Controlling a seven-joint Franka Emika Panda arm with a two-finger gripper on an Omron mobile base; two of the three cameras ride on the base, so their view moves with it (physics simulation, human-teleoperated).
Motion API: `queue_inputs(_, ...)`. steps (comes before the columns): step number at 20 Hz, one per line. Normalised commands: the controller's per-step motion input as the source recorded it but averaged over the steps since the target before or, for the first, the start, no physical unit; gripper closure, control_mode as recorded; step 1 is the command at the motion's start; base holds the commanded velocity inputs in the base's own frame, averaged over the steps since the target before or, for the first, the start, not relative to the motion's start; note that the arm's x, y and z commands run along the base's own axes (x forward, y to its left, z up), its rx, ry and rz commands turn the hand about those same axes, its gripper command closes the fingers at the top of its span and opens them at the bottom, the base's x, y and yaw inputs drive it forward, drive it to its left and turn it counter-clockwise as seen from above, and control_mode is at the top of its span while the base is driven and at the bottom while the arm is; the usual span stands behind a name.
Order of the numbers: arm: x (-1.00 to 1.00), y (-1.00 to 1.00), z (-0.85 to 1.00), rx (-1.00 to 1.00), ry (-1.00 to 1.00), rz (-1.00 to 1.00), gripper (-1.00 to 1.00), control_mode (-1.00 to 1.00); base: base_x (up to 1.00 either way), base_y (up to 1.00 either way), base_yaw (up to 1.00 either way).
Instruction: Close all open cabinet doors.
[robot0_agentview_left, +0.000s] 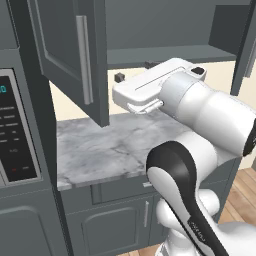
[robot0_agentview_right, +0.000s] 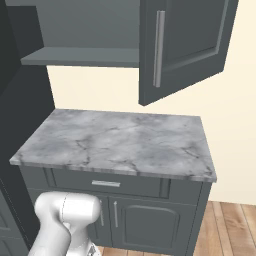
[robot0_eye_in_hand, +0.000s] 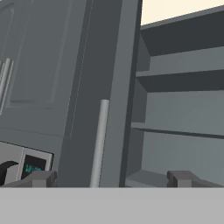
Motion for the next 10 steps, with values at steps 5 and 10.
queue_inputs(5, 0.28, 0.13, 0.00, 0.00, 0.00, 0.00, -1.00, -1.00, 0.00, 0.00, 0.00)
queue_inputs(10, 0.28, 0.22, 0.00, 0.00, 0.00, 0.00, -1.00, -1.00, 0.00, 0.00, 0.00)
